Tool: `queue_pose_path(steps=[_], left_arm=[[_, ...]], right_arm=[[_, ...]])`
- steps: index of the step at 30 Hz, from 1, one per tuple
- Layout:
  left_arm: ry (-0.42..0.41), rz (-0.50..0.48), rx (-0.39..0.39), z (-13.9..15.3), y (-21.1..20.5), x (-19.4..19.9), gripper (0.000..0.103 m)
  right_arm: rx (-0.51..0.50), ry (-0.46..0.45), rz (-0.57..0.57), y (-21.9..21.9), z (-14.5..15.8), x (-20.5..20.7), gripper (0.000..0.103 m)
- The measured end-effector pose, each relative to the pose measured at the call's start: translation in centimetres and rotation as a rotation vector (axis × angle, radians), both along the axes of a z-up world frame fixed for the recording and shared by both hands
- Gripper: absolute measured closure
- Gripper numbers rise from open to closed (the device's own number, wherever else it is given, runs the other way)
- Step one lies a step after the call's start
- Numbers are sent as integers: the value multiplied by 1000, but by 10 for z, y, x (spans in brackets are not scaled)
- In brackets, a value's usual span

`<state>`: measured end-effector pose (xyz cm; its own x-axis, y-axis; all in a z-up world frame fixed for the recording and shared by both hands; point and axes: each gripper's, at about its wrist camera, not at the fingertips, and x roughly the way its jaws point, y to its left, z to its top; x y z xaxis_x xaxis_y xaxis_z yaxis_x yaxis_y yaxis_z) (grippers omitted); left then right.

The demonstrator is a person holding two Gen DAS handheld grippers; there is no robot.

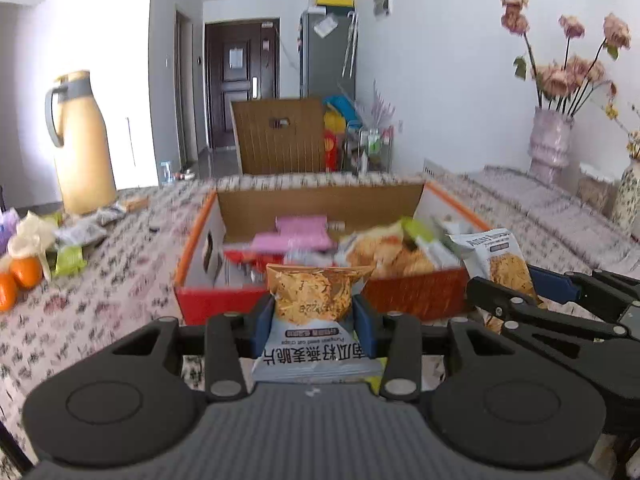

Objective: Organize snacks
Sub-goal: 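Carry both cracker packets over the cardboard box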

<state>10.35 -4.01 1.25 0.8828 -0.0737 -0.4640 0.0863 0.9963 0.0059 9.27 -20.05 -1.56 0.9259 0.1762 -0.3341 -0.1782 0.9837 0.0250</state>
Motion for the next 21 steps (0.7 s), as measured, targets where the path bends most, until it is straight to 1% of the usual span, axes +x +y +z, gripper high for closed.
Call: queue_pose_path(steps=[4, 8, 13, 18, 21], left_arm=[[-45, 8, 2, 17, 0, 6, 60], [-77, 24, 1, 32, 0, 17, 60], [-101, 52, 5, 42, -2, 36, 60], [-118, 79, -20, 50, -3, 57, 60], [-119, 102, -20, 51, -4, 70, 60]], right_arm=[[-8, -51, -11, 0, 18, 6, 63], [-15, -84, -29, -1, 29, 23, 63], [-23, -92, -44, 0, 36, 49, 63], [-38, -97, -58, 6, 40, 74, 63], [-39, -90, -65, 9, 39, 89, 63]])
